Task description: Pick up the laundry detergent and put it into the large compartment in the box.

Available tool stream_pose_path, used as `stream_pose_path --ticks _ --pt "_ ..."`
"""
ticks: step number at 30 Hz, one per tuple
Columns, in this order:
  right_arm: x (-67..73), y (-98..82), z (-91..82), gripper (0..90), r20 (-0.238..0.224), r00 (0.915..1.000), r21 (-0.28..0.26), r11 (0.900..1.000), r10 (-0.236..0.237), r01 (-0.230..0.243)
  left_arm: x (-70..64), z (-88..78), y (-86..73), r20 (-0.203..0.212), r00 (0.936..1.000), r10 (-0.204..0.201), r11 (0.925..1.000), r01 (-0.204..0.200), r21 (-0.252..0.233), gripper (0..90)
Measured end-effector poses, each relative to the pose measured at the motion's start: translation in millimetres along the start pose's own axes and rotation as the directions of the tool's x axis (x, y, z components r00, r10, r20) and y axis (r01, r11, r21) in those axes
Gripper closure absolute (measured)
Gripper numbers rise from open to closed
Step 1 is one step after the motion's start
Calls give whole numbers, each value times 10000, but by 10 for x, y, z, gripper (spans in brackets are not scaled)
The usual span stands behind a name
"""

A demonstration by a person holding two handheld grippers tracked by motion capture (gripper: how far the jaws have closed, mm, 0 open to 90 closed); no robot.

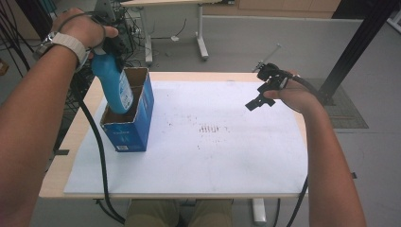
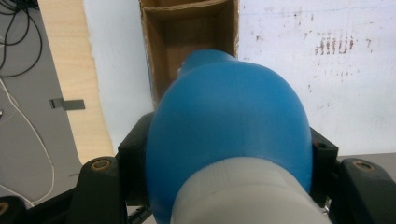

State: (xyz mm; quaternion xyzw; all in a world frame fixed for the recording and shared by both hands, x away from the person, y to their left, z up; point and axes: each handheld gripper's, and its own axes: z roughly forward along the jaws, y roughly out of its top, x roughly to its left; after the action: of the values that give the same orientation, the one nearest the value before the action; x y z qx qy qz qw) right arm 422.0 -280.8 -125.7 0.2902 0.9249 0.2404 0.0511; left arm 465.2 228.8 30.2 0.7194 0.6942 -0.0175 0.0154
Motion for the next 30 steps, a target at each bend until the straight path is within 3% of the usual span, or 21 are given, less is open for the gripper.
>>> stream_pose_path --ticks 13,30 --pt "-6 -5 9 67 -21 10000 -8 10000 9 -9 -23 58 31 -88 9999 56 10000 -56 -22 374" --pt "-14 -10 28 67 -40 10000 50 10000 76 -75 40 209 59 -98 10000 -13 10000 12 -78 373"
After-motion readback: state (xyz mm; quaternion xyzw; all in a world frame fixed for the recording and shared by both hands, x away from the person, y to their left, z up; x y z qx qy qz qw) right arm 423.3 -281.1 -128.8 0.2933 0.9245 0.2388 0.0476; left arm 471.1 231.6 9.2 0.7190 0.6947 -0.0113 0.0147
